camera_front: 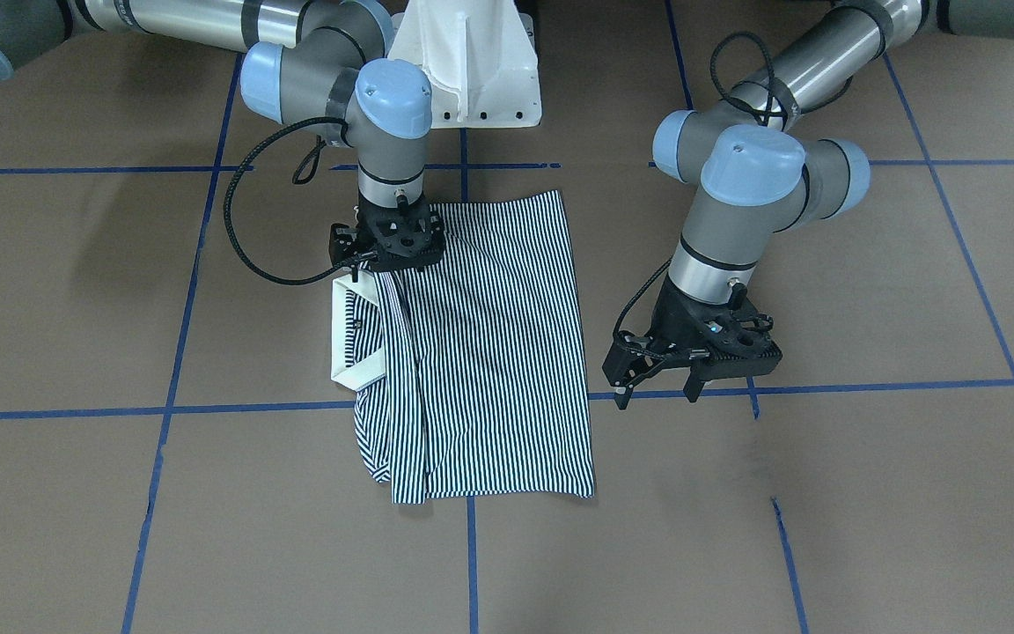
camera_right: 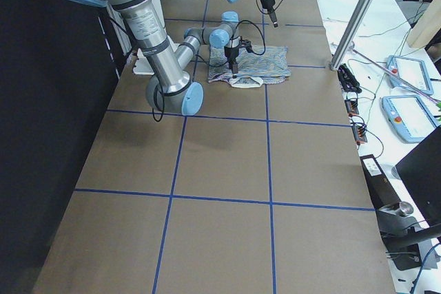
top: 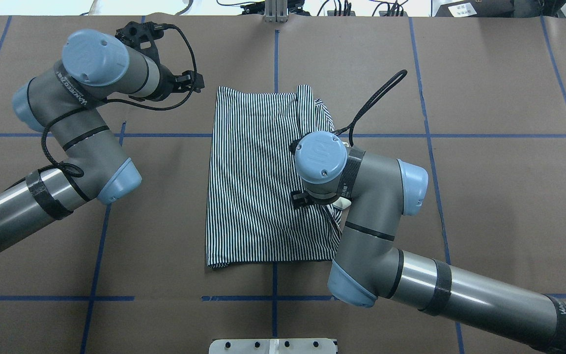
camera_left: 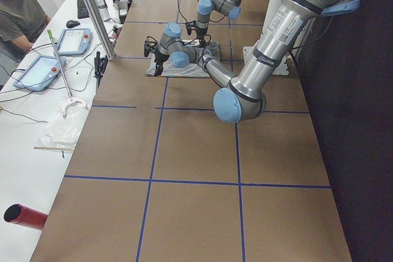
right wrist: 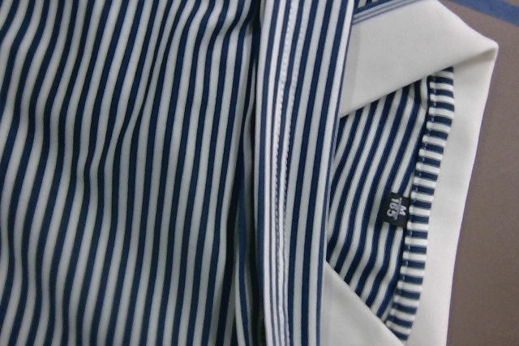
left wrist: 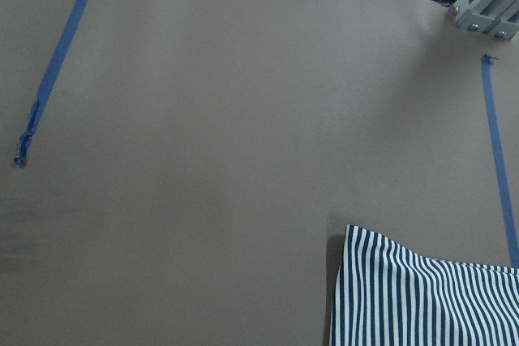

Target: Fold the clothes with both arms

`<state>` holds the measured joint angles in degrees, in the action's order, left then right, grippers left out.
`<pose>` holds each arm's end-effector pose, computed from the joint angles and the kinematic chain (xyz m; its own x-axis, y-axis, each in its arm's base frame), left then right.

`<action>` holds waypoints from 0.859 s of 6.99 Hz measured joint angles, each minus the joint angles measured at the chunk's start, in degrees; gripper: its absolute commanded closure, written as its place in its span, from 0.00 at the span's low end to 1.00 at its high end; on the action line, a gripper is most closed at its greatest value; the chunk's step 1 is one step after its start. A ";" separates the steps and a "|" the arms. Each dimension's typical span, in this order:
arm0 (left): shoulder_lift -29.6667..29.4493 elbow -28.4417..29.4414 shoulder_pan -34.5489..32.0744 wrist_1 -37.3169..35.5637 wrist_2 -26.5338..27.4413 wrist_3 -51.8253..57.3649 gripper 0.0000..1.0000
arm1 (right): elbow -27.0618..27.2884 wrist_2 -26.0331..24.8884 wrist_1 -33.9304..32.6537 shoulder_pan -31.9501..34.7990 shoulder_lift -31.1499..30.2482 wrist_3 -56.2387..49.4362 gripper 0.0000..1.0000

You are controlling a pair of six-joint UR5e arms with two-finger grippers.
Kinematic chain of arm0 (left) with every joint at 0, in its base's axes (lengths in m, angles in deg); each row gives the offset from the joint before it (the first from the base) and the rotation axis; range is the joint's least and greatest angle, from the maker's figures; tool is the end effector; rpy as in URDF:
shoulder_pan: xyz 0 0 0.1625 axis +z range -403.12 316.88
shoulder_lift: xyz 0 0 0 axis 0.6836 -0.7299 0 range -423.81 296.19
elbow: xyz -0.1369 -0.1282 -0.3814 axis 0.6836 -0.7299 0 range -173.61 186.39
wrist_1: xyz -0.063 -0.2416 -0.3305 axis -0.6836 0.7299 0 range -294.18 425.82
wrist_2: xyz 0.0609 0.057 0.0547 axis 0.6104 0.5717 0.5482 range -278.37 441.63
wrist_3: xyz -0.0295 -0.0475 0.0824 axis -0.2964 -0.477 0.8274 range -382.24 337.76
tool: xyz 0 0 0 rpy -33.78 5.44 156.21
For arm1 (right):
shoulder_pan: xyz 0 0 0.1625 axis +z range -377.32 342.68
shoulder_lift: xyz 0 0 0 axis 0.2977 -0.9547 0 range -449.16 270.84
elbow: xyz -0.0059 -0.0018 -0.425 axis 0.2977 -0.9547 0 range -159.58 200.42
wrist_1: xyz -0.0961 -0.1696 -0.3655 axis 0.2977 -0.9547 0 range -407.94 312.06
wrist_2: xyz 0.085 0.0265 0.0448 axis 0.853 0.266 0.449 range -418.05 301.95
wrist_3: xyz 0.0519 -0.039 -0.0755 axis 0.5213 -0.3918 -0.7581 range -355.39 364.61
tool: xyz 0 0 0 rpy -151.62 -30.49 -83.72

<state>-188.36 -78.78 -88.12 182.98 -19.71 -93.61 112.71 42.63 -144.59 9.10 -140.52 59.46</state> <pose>0.4273 -0.5880 0.2880 0.5505 -0.1075 -0.8279 0.4232 0.8908 0.1657 -0.5751 -0.4139 0.2622 0.8029 -0.2328 0.5488 0.1449 0.9692 0.1991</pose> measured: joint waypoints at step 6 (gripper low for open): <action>-0.19 -0.08 0.07 0.00 0.00 -0.45 0.00 | -0.29 2.45 -0.17 5.22 -3.76 -6.03 0.00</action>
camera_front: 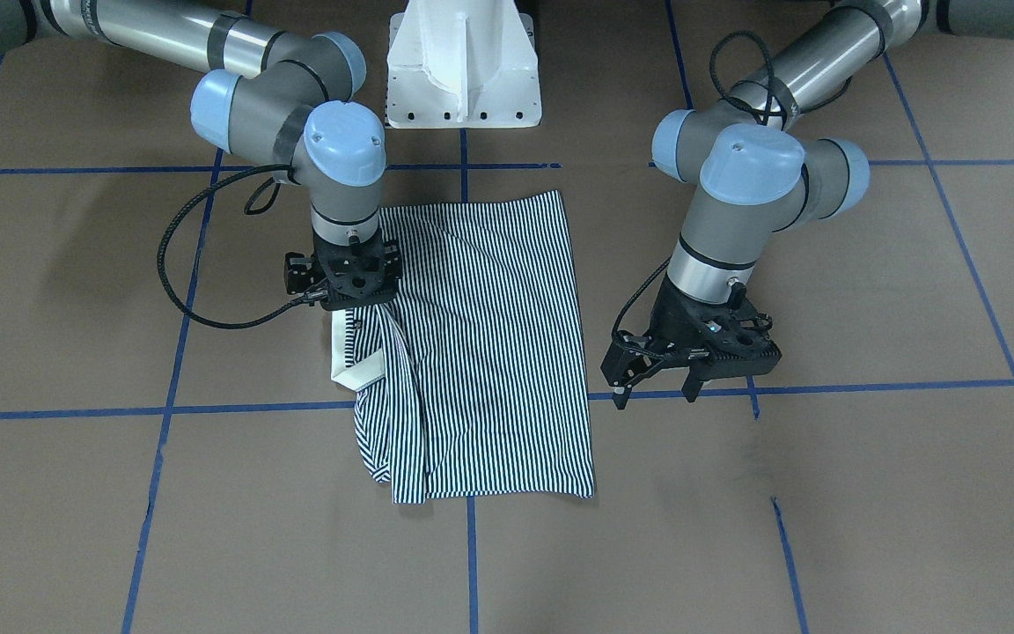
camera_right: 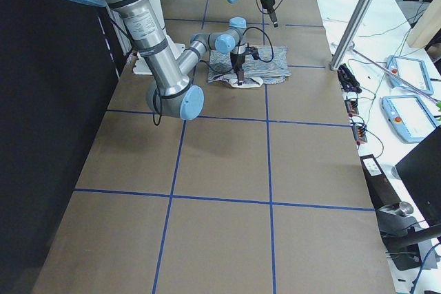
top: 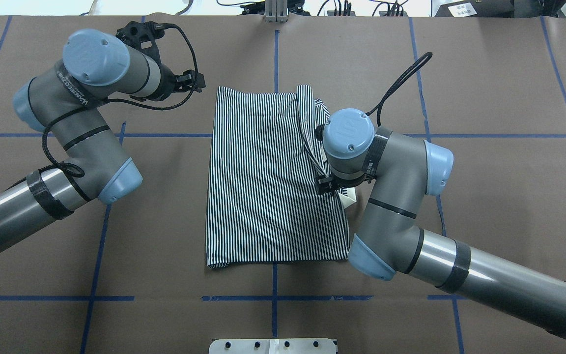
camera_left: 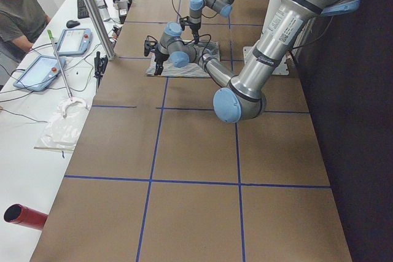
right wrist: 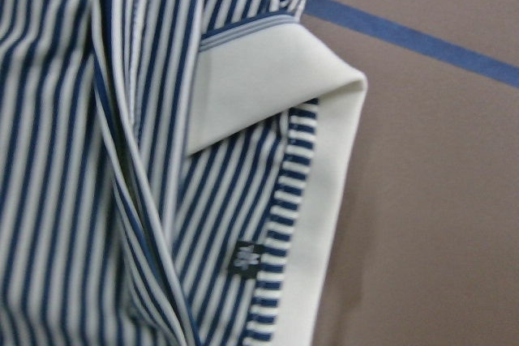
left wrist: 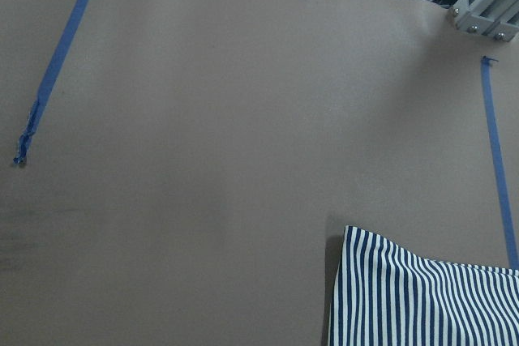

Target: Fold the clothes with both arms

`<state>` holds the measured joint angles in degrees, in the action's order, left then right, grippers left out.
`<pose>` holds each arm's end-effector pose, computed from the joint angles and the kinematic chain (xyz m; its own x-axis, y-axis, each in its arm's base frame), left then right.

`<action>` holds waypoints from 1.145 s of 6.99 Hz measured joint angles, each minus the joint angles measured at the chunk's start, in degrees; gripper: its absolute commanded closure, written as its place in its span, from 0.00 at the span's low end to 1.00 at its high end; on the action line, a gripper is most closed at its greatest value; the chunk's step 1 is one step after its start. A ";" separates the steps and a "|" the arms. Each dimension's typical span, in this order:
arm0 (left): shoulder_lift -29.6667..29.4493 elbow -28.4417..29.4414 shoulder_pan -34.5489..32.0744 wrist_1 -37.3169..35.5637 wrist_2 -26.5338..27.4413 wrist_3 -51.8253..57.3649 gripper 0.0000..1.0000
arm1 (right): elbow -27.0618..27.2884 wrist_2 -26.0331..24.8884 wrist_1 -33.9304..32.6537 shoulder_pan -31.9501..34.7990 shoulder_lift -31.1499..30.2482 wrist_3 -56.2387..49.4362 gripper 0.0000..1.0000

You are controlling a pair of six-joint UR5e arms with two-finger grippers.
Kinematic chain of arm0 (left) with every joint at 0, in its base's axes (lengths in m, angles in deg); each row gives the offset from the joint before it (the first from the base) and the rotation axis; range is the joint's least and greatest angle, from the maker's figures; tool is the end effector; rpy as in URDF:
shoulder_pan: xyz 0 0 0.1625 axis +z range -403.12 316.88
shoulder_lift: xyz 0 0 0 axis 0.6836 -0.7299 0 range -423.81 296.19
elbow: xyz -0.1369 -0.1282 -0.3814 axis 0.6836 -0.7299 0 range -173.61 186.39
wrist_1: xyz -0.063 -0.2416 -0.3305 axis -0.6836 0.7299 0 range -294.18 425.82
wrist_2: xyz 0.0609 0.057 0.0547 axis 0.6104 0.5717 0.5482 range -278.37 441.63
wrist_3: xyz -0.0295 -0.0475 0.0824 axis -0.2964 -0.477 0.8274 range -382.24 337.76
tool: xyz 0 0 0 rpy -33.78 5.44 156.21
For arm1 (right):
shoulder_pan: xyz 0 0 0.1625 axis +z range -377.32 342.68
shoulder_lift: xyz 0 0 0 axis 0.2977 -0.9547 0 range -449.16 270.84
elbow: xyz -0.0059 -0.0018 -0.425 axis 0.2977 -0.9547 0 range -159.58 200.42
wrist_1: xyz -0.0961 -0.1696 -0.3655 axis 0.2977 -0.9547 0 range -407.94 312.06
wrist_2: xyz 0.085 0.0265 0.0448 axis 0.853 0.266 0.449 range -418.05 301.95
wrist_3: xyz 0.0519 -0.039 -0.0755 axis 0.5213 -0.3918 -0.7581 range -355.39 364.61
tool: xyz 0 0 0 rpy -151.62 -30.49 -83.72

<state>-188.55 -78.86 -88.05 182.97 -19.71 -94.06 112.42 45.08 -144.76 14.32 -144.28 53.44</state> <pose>0.4281 -0.5876 0.2850 0.5446 -0.1112 -0.8313 0.4269 0.8899 0.1606 -0.5308 -0.4570 0.3097 0.8271 -0.2434 0.5066 0.1734 0.9679 0.1818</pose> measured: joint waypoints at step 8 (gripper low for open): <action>0.22 -0.25 -0.09 0.08 -1.54 0.35 0.00 | -16.04 5.86 0.26 6.01 16.21 -6.30 0.00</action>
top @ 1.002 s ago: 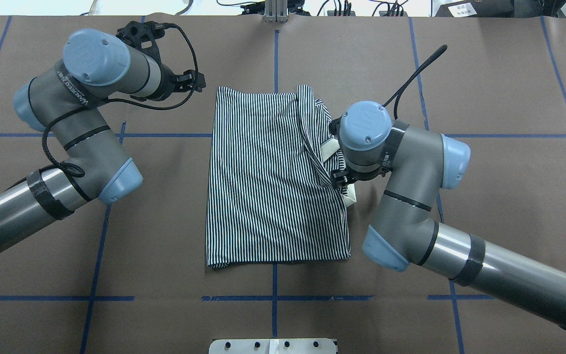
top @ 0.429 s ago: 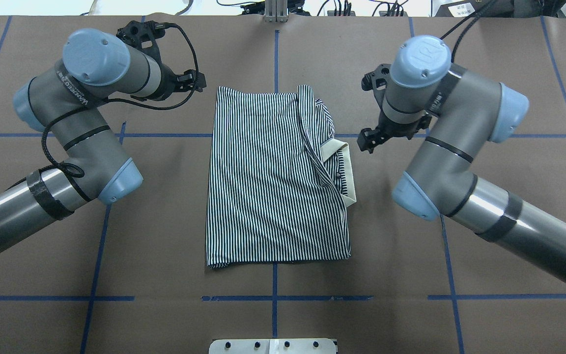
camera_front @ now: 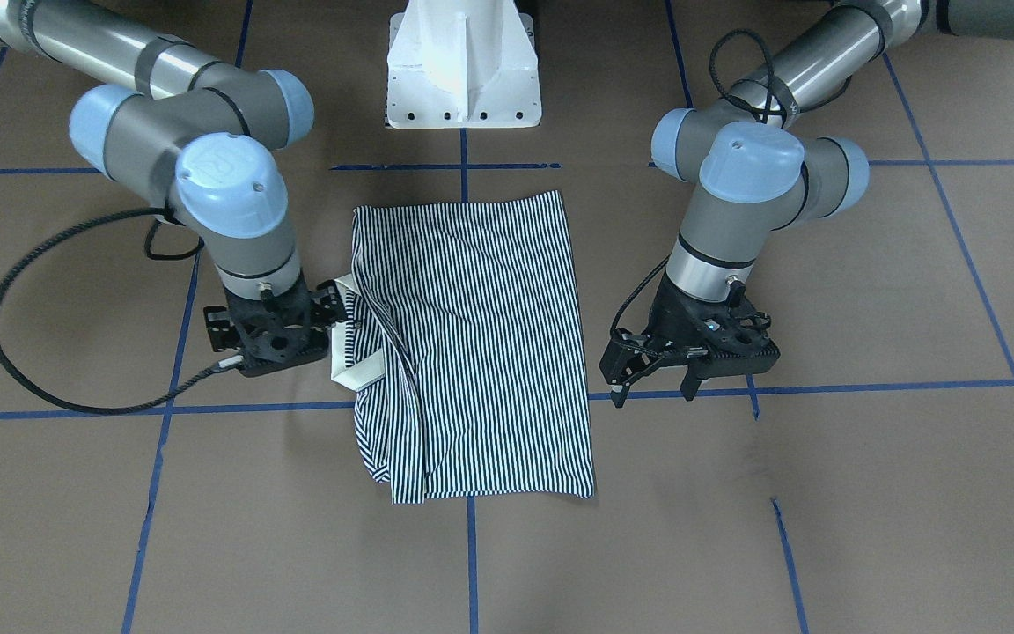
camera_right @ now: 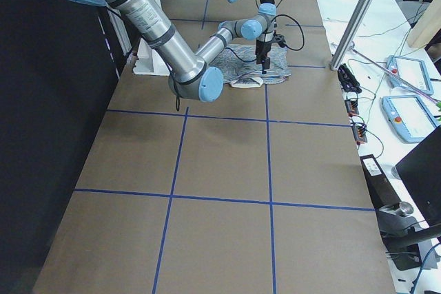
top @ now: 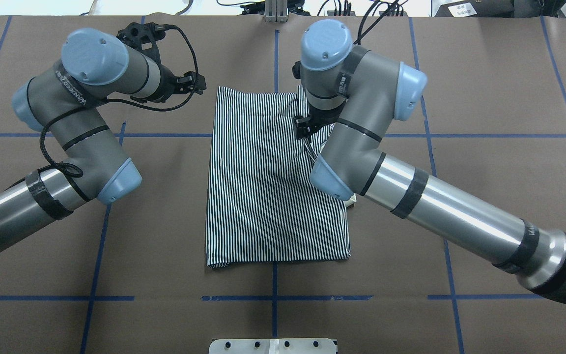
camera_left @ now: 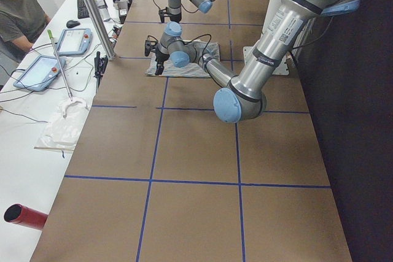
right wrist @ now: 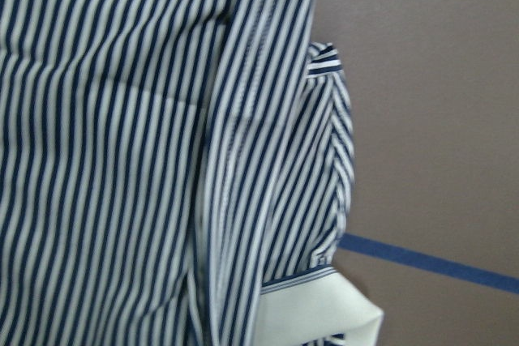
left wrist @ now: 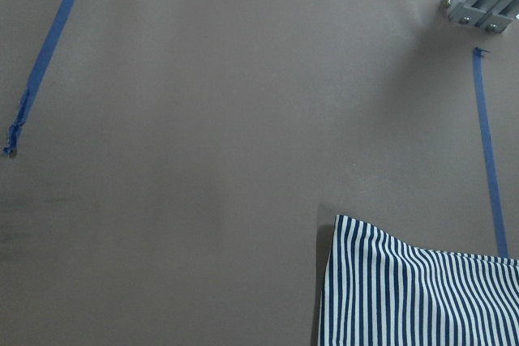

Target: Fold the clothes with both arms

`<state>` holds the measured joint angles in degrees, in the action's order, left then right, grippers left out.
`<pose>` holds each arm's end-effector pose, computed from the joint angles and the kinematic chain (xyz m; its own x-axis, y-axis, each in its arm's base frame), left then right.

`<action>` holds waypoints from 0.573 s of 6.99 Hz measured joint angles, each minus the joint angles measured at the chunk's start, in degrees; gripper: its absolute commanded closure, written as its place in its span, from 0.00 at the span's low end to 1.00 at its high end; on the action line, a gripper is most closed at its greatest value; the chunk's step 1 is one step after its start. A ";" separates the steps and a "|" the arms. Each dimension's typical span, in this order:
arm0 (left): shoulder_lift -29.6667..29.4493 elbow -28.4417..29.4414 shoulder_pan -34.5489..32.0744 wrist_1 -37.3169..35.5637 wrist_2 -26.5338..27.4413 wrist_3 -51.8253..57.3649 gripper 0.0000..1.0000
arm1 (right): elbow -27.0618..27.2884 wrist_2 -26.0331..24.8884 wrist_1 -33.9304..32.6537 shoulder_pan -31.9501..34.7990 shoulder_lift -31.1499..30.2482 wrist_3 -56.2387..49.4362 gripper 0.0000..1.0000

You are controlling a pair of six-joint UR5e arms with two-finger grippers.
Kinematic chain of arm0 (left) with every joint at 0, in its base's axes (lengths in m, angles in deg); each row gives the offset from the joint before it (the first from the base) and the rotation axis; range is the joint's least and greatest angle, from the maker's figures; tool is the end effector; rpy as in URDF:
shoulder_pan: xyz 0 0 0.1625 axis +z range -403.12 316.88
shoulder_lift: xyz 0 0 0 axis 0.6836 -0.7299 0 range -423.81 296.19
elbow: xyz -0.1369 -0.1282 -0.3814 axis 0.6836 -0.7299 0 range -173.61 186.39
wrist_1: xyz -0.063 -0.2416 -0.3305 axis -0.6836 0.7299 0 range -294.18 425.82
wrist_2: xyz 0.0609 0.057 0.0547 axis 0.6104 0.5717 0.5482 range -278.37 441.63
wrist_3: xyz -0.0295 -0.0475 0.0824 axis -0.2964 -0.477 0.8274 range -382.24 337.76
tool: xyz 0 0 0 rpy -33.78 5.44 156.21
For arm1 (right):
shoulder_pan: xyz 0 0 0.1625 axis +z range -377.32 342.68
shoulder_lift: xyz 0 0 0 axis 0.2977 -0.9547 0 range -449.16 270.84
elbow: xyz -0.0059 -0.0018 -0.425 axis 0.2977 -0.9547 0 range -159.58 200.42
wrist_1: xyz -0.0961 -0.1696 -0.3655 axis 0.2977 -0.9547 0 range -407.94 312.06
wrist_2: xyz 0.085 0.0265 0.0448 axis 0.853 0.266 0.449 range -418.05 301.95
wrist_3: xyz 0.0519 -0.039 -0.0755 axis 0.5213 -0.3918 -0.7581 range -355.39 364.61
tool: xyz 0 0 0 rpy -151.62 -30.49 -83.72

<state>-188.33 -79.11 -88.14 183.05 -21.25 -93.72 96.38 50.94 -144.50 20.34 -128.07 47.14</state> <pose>0.4276 -0.5850 0.2852 0.5396 -0.1019 -0.8357 0.4067 0.9007 0.1527 -0.5539 -0.5548 0.2236 0.7905 -0.2701 0.5497 0.2005 0.9622 0.1844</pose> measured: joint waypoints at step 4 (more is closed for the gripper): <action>0.05 0.07 -0.06 0.01 -0.13 0.09 0.00 | -2.99 -3.56 -0.43 -4.14 0.40 2.15 0.00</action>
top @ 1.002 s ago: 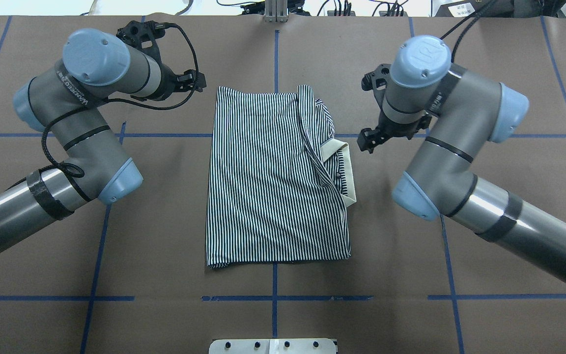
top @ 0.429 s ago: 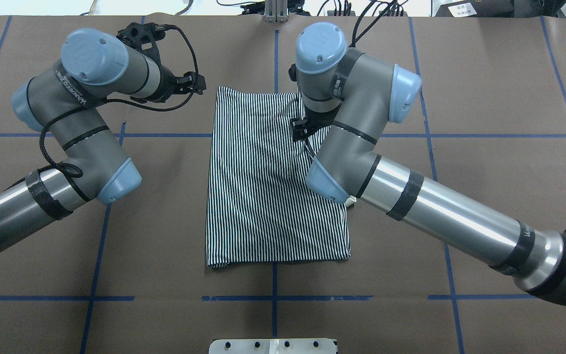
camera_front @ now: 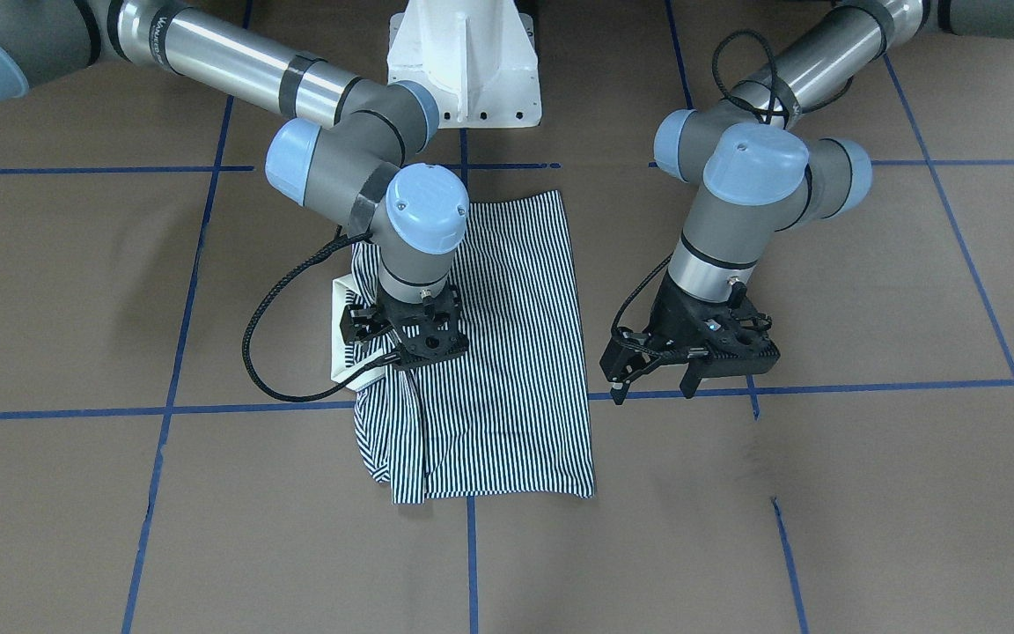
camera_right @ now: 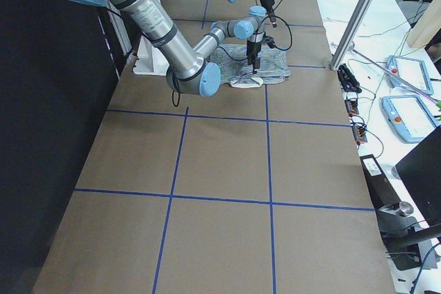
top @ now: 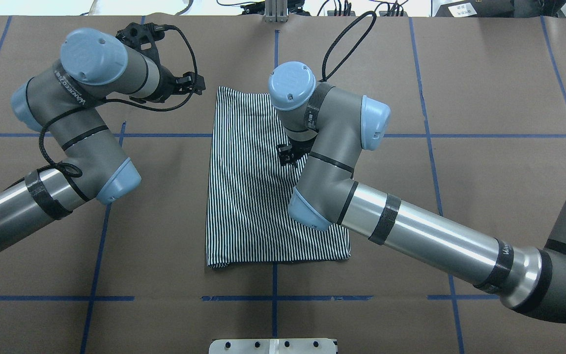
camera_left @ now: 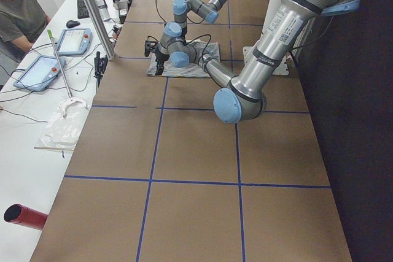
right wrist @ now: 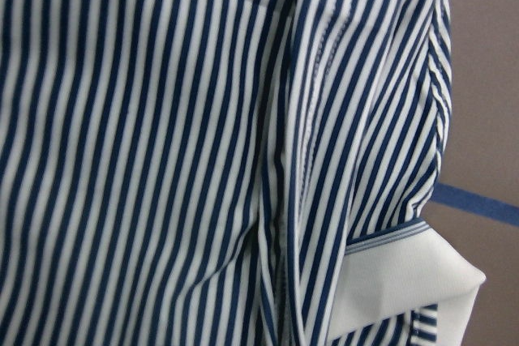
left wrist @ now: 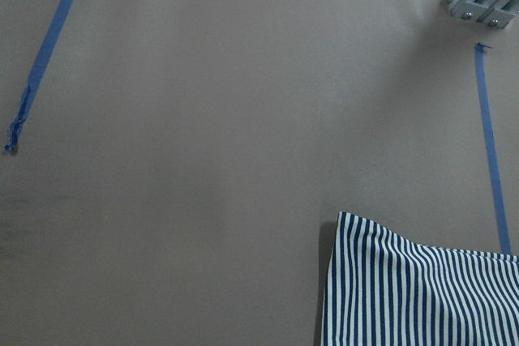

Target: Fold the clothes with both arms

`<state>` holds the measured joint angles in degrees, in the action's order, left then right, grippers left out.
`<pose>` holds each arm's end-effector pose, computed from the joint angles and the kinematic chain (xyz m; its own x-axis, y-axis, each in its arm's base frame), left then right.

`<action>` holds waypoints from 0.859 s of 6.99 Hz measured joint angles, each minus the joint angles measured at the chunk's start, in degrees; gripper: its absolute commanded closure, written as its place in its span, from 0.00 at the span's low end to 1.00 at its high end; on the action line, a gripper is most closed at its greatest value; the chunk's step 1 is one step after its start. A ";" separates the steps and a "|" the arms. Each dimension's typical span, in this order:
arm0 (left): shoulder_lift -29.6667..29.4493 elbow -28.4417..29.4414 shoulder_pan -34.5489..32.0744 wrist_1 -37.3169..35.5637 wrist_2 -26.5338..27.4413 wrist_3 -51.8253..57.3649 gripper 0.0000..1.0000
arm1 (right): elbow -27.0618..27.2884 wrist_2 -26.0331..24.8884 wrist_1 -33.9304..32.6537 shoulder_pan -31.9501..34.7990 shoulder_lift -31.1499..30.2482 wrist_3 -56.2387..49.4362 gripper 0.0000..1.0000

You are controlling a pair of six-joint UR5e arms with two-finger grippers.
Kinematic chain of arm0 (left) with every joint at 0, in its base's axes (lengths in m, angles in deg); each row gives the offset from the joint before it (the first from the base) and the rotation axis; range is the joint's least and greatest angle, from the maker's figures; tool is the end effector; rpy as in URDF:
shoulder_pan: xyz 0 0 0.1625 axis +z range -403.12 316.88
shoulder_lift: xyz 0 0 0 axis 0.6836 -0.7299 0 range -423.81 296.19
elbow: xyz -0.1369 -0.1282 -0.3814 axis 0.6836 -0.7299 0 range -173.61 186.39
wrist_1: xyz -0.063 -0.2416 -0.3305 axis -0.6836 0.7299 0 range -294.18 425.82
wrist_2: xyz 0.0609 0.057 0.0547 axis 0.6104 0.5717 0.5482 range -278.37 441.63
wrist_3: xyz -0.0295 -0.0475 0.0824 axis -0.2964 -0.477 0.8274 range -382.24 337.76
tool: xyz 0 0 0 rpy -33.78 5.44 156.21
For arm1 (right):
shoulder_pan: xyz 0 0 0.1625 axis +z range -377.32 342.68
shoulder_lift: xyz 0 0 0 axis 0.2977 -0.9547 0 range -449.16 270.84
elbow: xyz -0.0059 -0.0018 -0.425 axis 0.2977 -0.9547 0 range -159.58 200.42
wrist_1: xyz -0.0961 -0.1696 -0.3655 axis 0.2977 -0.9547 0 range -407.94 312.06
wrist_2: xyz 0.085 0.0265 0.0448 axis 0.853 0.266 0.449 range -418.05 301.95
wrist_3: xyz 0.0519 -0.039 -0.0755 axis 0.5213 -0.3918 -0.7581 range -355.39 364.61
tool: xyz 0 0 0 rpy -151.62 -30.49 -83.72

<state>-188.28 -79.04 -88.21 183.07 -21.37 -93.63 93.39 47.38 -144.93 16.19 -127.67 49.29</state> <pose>0.4271 -0.5855 0.2863 0.5406 -0.1019 -0.8351 0.4053 0.9014 0.1524 -0.5987 -0.5244 0.2443 0.8258 -0.2753 0.4923 0.2238 0.9611 0.1621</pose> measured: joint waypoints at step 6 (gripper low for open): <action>-0.20 -0.01 0.07 0.00 0.00 -0.51 0.00 | 0.41 -0.30 0.10 4.95 -4.91 -5.34 0.00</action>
<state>-188.48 -79.06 -88.13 183.06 -21.38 -94.14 93.80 47.08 -144.83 21.14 -132.58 43.94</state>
